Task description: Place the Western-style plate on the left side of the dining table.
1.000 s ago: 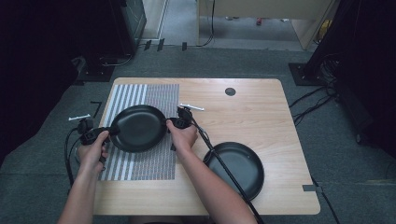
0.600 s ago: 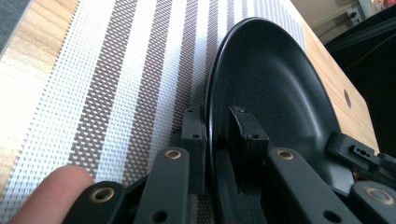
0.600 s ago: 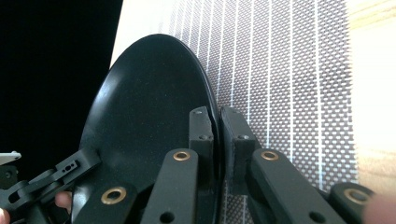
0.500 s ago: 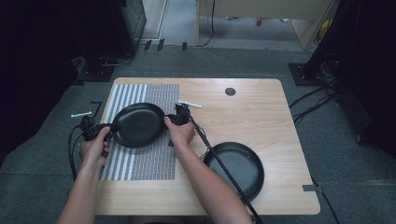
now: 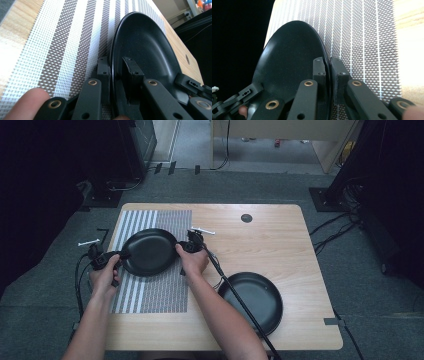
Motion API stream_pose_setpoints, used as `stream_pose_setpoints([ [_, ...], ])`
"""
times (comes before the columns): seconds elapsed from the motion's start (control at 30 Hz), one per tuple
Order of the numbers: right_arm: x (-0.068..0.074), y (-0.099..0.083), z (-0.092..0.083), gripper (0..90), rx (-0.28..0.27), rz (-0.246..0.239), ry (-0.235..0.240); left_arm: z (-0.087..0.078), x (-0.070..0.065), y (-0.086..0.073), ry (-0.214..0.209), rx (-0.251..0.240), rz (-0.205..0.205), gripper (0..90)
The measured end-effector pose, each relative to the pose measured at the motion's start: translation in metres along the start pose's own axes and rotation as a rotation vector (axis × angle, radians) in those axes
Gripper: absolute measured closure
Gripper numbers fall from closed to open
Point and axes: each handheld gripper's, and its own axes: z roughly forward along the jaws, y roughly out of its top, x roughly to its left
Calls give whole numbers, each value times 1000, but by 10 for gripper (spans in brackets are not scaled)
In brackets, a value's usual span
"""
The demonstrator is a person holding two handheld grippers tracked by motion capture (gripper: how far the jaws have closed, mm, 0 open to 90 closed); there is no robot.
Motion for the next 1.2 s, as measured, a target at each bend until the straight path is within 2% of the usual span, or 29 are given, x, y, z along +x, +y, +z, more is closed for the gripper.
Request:
stream_pose_setpoints([
  [0.1,-2,1,0,841,-3,-5,6,0,1,0,-16,-3,6,746],
  [0.2,-2,1,0,840,-3,-13,12,0,1,-1,-39,-9,31,692],
  [0.3,-2,1,-3,829,-26,-37,8,-7,-2,-1,5,-31,58,586],
  [0.37,1,3,-8,784,-63,-56,9,-12,-2,-1,32,-48,75,519],
  [0.43,2,6,-14,724,-96,-75,4,-15,-3,-2,54,-45,95,462],
  [0.5,4,7,-20,681,-143,-128,-14,-18,-4,-4,70,-49,112,415],
  [0.57,7,8,-26,658,-172,-179,-29,-21,-5,-7,83,-52,130,384],
  [0.7,11,8,-42,620,-204,-223,10,-28,-11,-16,113,-73,174,360],
  [0.77,12,7,-49,584,-199,-244,33,-33,-15,-22,122,-84,208,360],
  [0.87,12,4,-61,520,-183,-294,62,-40,-19,-31,133,-107,237,347],
  [0.97,13,2,-72,498,-188,-393,20,-47,-22,-38,138,-125,259,330],
  [1.0,13,2,-75,482,-180,-407,5,-49,-24,-40,137,-132,262,324],
  [1.07,10,1,-82,470,-171,-427,5,-54,-27,-44,144,-150,282,320],
  [1.2,6,-1,-97,406,-161,-438,14,-64,-34,-53,154,-174,320,320],
])
